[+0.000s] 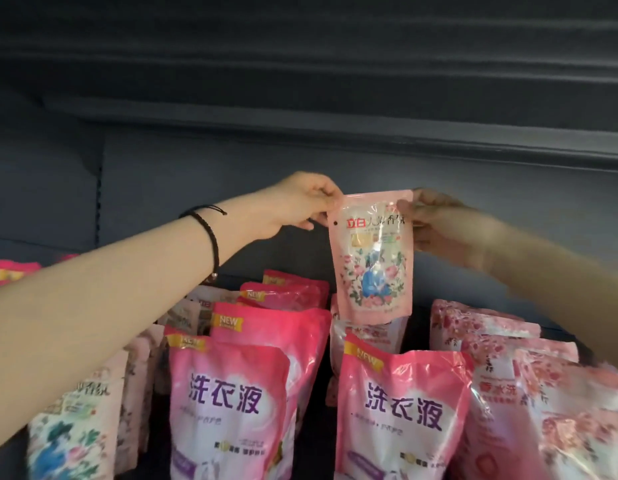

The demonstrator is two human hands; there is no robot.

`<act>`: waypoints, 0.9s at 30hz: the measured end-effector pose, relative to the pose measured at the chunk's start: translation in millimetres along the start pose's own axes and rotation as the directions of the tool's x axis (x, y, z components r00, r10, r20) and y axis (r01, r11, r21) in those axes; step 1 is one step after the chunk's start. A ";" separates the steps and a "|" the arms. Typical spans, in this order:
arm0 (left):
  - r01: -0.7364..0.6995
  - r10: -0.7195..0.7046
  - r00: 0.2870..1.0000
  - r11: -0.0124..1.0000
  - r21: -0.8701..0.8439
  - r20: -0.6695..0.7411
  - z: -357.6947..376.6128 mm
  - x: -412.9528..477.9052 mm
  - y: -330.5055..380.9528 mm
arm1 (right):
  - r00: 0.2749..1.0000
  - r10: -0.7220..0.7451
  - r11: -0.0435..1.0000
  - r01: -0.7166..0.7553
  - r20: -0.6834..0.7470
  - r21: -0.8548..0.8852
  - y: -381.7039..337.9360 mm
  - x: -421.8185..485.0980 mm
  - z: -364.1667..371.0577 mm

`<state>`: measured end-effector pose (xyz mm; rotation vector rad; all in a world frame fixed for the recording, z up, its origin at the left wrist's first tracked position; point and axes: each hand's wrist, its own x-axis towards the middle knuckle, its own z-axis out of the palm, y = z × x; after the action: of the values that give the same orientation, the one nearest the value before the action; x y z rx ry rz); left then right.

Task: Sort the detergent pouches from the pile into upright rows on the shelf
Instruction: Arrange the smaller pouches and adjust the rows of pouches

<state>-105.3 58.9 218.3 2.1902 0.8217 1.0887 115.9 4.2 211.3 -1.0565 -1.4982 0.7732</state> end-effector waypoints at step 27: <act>-0.160 -0.114 0.931 0.729 -0.666 -0.348 -191.0 -214.5 -149.6 | 0.903 -0.171 0.944 0.264 -0.395 0.196 -22.4 -40.7 403.5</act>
<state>-408.9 41.3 106.9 1.3832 0.4144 1.5469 -283.0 -12.2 136.7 -0.7787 -1.1364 0.5431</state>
